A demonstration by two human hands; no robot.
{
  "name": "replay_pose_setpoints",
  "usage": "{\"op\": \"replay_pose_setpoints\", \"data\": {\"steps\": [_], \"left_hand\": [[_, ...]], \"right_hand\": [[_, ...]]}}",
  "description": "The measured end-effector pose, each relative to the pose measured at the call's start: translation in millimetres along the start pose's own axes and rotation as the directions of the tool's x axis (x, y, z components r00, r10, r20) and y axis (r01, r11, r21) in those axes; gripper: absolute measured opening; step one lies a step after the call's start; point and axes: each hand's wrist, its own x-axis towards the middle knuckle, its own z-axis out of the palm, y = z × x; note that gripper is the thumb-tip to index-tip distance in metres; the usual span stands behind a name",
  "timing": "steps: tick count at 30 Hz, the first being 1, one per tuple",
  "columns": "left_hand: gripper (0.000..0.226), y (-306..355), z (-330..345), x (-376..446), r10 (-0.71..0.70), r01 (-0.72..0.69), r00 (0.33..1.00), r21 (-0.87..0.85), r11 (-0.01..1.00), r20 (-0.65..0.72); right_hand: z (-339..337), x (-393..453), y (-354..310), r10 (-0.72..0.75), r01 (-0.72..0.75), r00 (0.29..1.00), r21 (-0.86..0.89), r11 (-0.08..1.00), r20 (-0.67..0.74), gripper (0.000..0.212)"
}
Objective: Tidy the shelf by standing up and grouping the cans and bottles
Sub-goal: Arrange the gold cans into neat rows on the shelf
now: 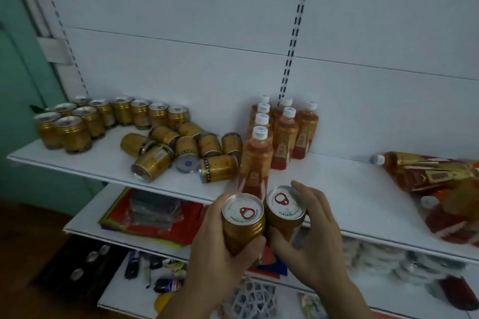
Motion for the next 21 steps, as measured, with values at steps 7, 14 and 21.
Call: {"op": "replay_pose_setpoints", "data": {"steps": [7,14,21], "left_hand": [[0.068,-9,-126,0,0.073,-0.037,0.977,0.177,0.983,-0.201],[0.047,-25,-215,50,0.057,0.020,0.960,0.271,0.962,-0.275],[0.056,-45,-293,137,0.046,0.072,0.961,0.409,0.910,-0.272]], "right_hand": [[106,26,-82,-0.064,0.055,0.993,0.092,0.994,0.101,0.077],[202,88,-120,-0.108,0.091,0.982,0.111,0.990,0.155,0.080],[285,180,-135,-0.087,0.054,0.977,0.171,0.984,0.193,0.077]]}}
